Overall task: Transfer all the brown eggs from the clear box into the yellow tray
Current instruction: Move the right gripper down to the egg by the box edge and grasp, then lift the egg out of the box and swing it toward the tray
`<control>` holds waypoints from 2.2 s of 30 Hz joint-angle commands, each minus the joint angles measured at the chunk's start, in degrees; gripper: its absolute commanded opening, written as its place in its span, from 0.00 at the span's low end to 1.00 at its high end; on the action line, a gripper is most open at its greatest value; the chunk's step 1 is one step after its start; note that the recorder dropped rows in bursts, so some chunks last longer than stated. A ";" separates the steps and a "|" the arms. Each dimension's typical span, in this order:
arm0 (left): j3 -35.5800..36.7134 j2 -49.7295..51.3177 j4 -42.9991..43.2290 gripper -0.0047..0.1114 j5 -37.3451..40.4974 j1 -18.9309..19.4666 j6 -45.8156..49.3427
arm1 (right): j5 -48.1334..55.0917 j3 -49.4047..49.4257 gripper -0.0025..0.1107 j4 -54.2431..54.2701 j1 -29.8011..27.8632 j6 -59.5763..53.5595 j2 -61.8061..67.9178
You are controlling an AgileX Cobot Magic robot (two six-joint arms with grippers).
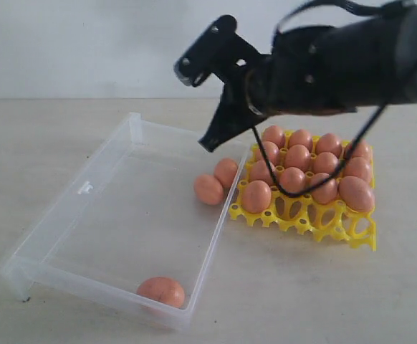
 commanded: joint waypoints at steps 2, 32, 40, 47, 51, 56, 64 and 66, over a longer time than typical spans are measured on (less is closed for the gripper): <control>-0.20 0.17 -0.42 0.37 0.27 -0.18 -0.76 | 20.50 -21.97 0.02 56.96 1.14 -47.89 8.97; -0.20 0.17 0.11 0.00 0.06 -0.18 -0.76 | 38.95 -42.77 0.58 59.24 -0.96 -46.21 31.83; -0.20 0.17 0.22 0.00 0.16 -0.18 -0.55 | 38.95 -42.77 0.58 61.37 -1.17 -44.60 33.90; -0.20 0.17 2.15 0.00 0.16 -0.18 0.55 | 39.99 -42.77 0.08 62.07 -1.17 -44.42 34.30; -0.20 0.17 2.15 0.00 0.28 -0.18 0.76 | 41.16 -42.77 0.02 62.28 -1.17 -45.76 34.30; -0.20 0.17 2.78 0.09 0.37 -0.18 1.35 | 41.24 -42.77 0.02 63.65 -0.89 -45.76 32.67; -0.20 0.17 2.78 0.62 0.37 -0.18 1.35 | 34.75 -42.88 0.02 67.43 -0.79 -45.76 22.21; -0.20 0.17 2.89 0.73 0.37 -0.18 1.35 | 32.86 -42.88 0.02 71.33 -0.79 -45.89 18.77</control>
